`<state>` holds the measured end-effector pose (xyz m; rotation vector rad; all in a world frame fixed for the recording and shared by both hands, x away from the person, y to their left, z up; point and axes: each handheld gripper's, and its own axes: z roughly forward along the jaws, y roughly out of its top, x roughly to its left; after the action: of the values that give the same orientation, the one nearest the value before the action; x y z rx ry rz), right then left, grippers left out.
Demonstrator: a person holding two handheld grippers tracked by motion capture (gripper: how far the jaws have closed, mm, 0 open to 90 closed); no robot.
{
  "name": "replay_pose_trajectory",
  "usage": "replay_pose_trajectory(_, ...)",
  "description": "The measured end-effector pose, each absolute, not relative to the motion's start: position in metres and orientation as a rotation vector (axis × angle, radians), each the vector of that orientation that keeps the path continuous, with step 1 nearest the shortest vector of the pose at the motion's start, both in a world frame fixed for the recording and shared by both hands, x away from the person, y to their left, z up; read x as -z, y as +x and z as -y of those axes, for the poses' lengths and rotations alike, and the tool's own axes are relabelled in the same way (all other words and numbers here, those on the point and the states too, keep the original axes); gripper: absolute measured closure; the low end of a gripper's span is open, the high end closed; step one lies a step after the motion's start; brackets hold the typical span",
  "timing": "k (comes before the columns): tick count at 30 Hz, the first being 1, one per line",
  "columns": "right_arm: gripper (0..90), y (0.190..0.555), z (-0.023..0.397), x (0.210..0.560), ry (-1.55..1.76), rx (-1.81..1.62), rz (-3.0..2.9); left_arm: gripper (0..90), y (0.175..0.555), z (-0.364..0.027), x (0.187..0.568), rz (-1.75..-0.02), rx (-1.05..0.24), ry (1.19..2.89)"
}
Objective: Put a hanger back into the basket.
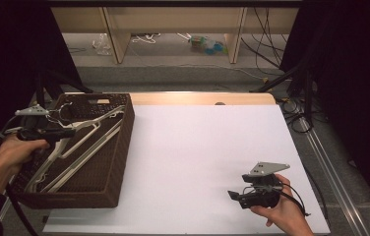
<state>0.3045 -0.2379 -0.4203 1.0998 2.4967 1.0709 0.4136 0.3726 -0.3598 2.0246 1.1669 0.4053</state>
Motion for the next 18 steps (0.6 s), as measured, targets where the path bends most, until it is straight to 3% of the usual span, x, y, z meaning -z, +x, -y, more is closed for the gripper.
replay_pose_trajectory(18,26.4,0.305,0.238,0.42,1.099,-1.062,-2.513,75.8,0.433,-0.391,0.39,-1.413,-0.63,1.978)
